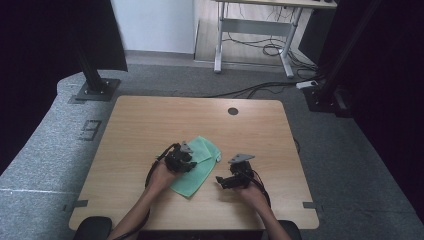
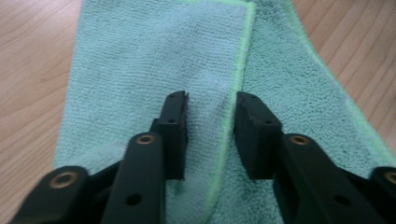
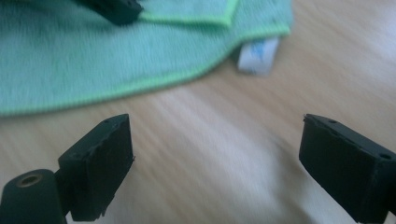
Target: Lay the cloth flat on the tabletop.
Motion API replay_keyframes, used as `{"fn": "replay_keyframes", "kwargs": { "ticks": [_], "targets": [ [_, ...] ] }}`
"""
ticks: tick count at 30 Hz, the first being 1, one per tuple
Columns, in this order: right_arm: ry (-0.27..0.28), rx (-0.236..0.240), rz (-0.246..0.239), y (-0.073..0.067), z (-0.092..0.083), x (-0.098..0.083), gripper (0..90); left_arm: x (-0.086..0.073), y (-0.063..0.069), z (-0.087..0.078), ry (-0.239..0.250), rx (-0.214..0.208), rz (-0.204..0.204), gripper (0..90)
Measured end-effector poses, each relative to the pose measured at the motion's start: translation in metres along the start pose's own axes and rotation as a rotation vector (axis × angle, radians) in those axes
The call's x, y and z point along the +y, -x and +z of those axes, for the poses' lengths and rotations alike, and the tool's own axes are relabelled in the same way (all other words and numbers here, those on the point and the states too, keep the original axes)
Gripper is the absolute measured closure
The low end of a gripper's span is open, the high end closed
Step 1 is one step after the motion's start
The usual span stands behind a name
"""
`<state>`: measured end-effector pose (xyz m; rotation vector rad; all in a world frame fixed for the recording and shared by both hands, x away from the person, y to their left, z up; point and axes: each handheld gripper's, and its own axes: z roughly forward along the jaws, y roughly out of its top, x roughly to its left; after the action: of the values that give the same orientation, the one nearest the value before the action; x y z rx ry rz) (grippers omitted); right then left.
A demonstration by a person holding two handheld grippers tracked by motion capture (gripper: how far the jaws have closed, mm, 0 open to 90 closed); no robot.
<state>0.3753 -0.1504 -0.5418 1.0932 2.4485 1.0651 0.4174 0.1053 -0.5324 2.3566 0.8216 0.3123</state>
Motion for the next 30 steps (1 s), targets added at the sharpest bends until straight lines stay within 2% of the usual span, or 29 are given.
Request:
{"fn": "replay_keyframes", "kwargs": {
  "ticks": [2, 5, 13, 15, 16, 20, 25, 26, 30],
  "targets": [
    [0.001, 0.000, 0.001, -0.004, 0.008, 0.010, 9.4, -0.001, -0.002, 0.000, 0.003, 0.007, -0.014, 74.6],
    [0.001, -0.012, -0.008, -0.010, 0.019, 0.020, 8.6, -0.002, -0.005, -0.001, 0.016, -0.002, -0.042, 80.6],
    [0.011, -0.054, -0.006, -0.022, 0.039, 0.033, 4.9, -0.002, -0.009, -0.004, 0.029, -0.021, -0.061, 85.0],
    [0.003, -0.065, -0.011, -0.023, 0.042, 0.033, 4.9, -0.001, -0.009, -0.005, 0.034, -0.022, -0.068, 85.2],
    [-0.021, -0.090, -0.034, -0.024, 0.046, 0.031, 3.0, -0.001, -0.011, -0.008, 0.042, -0.015, -0.073, 85.4],
    [-0.004, -0.082, 0.004, -0.021, 0.046, 0.027, 2.3, 0.000, -0.017, -0.014, 0.059, 0.002, -0.090, 85.5],
    [-0.005, -0.085, 0.010, -0.018, 0.042, 0.023, 2.1, -0.001, -0.026, -0.022, 0.076, 0.027, -0.110, 85.7],
    [-0.006, -0.085, 0.011, -0.017, 0.041, 0.022, 2.1, -0.001, -0.031, -0.026, 0.080, 0.047, -0.118, 85.8],
    [-0.012, -0.089, 0.016, -0.011, 0.037, 0.019, 2.0, -0.004, -0.043, -0.034, 0.091, 0.077, -0.148, 86.0]
  ]
}}
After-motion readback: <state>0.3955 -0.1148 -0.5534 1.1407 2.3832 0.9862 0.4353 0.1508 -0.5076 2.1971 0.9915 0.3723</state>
